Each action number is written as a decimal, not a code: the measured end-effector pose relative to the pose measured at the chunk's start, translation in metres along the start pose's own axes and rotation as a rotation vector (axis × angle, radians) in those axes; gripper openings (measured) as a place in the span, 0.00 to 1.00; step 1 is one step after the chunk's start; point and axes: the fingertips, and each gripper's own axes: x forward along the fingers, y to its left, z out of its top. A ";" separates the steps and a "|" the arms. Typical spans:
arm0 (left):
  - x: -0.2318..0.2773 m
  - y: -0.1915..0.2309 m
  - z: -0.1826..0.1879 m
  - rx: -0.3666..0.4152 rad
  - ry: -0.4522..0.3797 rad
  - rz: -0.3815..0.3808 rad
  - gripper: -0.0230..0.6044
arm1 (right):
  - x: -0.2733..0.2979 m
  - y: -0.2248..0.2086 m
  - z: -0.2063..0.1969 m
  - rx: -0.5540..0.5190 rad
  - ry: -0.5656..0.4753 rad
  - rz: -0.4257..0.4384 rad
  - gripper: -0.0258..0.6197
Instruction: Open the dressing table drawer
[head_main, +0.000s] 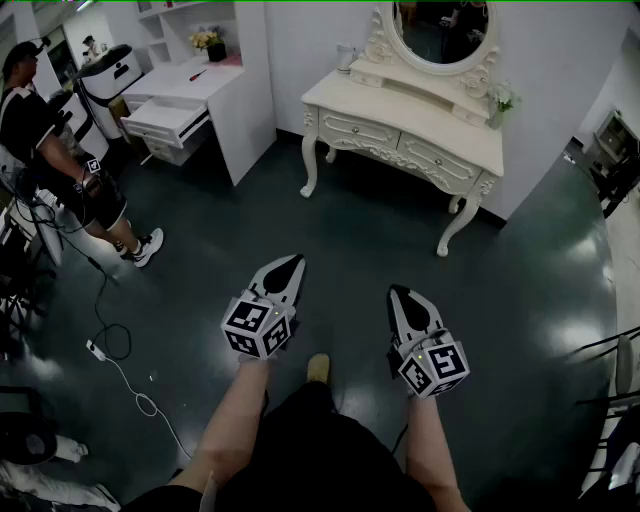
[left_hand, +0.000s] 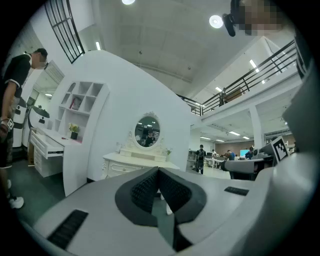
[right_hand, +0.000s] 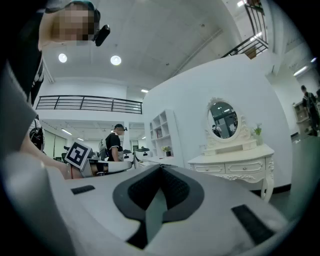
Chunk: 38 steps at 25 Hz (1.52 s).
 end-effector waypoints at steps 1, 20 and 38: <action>0.008 0.005 0.002 0.005 0.000 -0.003 0.04 | 0.008 -0.006 0.002 -0.001 -0.003 -0.004 0.04; 0.149 0.094 0.028 0.012 0.002 -0.077 0.04 | 0.144 -0.084 0.025 -0.051 -0.004 -0.068 0.05; 0.200 0.151 0.026 -0.005 0.025 -0.047 0.04 | 0.215 -0.115 0.014 -0.015 0.032 -0.028 0.05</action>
